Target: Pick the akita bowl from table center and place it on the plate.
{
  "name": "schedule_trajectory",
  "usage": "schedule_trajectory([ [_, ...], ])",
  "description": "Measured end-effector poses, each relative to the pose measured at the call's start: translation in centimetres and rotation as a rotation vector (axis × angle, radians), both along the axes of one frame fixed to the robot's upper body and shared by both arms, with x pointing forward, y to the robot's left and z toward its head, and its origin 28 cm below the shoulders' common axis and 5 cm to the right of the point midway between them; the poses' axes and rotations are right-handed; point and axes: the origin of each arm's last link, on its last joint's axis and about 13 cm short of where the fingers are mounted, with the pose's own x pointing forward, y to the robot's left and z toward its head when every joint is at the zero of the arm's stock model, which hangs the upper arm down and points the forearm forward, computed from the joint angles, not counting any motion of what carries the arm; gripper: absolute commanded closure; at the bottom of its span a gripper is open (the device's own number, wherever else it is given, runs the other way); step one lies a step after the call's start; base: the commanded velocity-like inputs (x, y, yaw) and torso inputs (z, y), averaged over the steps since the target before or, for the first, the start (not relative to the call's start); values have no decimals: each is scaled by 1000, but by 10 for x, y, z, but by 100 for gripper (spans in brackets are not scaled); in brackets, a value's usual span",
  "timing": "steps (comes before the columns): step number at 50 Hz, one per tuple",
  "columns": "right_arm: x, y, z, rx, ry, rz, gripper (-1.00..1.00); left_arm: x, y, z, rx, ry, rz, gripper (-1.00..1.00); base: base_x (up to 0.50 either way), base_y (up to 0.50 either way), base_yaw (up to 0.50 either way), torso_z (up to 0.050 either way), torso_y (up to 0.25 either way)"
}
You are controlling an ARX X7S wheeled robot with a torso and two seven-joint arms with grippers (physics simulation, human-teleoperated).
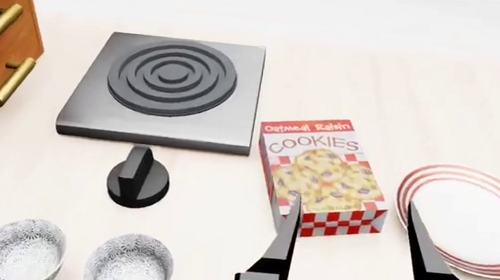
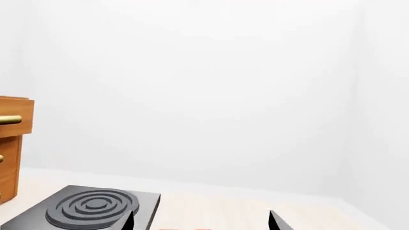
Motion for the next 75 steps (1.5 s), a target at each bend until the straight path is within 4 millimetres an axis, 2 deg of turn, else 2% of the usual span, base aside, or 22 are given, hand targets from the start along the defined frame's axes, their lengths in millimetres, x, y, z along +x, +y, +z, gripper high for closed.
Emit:
schedule_trajectory([
  [13,-1,1,3,2,-2,4,-100,-2,0,4,-4,-13,-3,-100,482,0,0,0,0],
  [20,-1,2,4,15,-13,15,-100,-3,0,5,-4,-16,-4,-100,0,0,0,0,2],
  [59,-3,2,6,55,-26,41,-100,-3,1,6,-7,-19,-10,-100,-186,-500,0,0,0],
  [69,-2,3,7,36,-19,34,-100,-3,2,6,-7,-17,-10,-100,16,0,0,0,0],
  [75,-3,3,7,31,-21,38,-100,-3,2,6,-7,-17,-9,-100,500,0,0,0,0],
])
